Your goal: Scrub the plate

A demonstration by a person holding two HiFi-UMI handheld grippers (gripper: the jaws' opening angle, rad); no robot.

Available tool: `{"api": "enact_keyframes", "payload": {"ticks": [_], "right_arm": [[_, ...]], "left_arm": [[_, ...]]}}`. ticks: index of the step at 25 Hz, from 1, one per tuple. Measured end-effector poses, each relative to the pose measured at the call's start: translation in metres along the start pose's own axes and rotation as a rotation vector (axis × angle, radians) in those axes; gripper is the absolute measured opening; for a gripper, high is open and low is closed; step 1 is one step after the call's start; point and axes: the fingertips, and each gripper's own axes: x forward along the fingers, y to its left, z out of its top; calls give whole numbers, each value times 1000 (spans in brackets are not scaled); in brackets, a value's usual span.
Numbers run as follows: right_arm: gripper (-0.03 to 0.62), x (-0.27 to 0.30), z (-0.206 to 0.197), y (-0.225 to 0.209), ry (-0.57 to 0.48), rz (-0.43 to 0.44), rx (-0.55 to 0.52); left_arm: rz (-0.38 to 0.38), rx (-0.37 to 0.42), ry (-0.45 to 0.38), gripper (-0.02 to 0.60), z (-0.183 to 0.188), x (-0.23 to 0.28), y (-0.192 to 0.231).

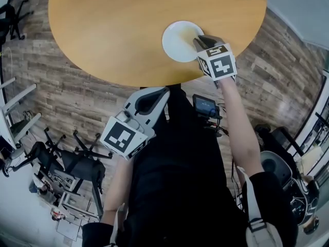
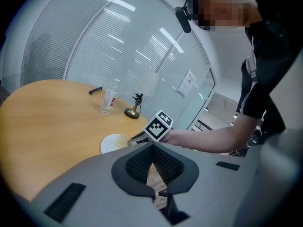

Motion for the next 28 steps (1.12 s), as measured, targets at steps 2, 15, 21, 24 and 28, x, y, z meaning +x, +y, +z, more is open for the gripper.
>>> {"api": "enact_keyframes", "payload": {"ticks": [2, 15, 21, 24, 28], "right_arm": [[48, -2, -4, 1, 5, 0, 4], [48, -9, -21, 11, 38, 8, 25], [48, -5, -12, -11, 21, -25, 29], [48, -8, -5, -22, 11, -47, 34], [48, -13, 5, -34, 4, -68, 38]], "left_arm": [[-4, 4, 0, 12, -1, 1, 0], [-4, 11, -3, 12, 4, -5, 0], [14, 1, -6, 12, -2, -6, 3], [16, -5, -5, 12, -5, -8, 3], [14, -4, -10, 12, 0, -9, 3]]}}
